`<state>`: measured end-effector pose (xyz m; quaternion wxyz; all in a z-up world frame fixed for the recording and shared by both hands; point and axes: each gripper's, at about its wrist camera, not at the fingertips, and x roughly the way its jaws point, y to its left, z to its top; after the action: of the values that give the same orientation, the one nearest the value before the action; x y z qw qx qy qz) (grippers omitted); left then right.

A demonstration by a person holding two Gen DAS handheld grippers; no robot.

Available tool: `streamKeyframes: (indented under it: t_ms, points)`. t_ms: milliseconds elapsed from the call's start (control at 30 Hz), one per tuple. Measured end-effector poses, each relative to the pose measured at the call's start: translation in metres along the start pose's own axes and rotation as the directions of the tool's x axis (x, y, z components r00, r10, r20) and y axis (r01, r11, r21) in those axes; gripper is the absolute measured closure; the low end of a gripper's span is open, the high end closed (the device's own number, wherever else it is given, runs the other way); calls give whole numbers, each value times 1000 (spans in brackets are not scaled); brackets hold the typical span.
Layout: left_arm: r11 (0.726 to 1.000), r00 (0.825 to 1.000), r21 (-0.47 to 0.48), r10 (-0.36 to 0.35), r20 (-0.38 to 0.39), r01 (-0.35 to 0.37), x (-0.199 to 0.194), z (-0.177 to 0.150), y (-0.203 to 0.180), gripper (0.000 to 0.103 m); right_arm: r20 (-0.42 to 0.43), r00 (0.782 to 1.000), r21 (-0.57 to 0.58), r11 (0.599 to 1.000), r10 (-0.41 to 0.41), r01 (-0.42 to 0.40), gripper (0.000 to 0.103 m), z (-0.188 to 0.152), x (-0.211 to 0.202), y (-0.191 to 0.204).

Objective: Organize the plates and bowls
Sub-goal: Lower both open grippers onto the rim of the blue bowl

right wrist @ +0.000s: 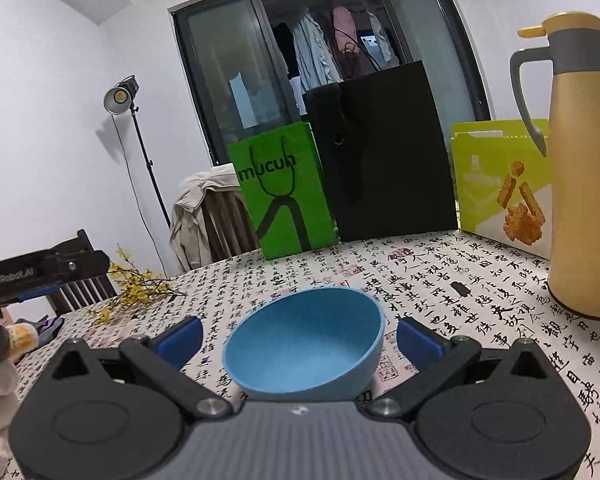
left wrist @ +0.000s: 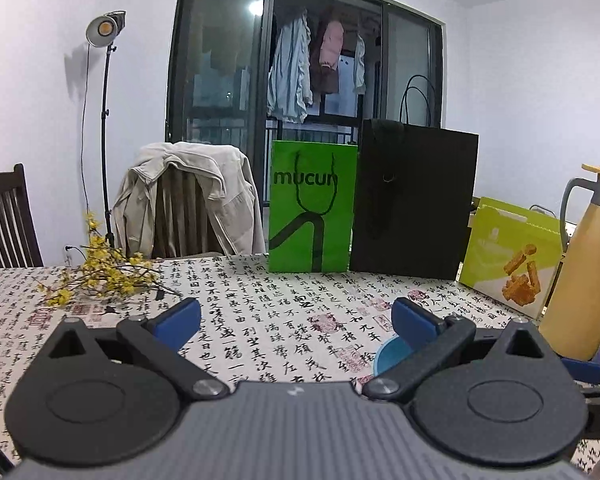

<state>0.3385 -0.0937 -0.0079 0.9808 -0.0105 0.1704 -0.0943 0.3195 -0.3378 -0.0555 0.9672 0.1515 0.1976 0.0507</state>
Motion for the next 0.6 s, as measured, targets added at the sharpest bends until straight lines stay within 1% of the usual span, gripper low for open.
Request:
streamKeyframes:
  t_ms: [267,433,600]
  points:
    - [1000,999,20,-12,-42,13,30,5,-17,0,-33,999,23,1000,-15,16,0,15,24,-14]
    - [999,998,40,-2,-59,5,49,9,-28,0,-45,999,52,998,-27,29,0,25,40,-22]
    - [1000,994,31,2,-109,1,73,12,-34,0,-77,996,72,996,-44,49,0,31,60,-29]
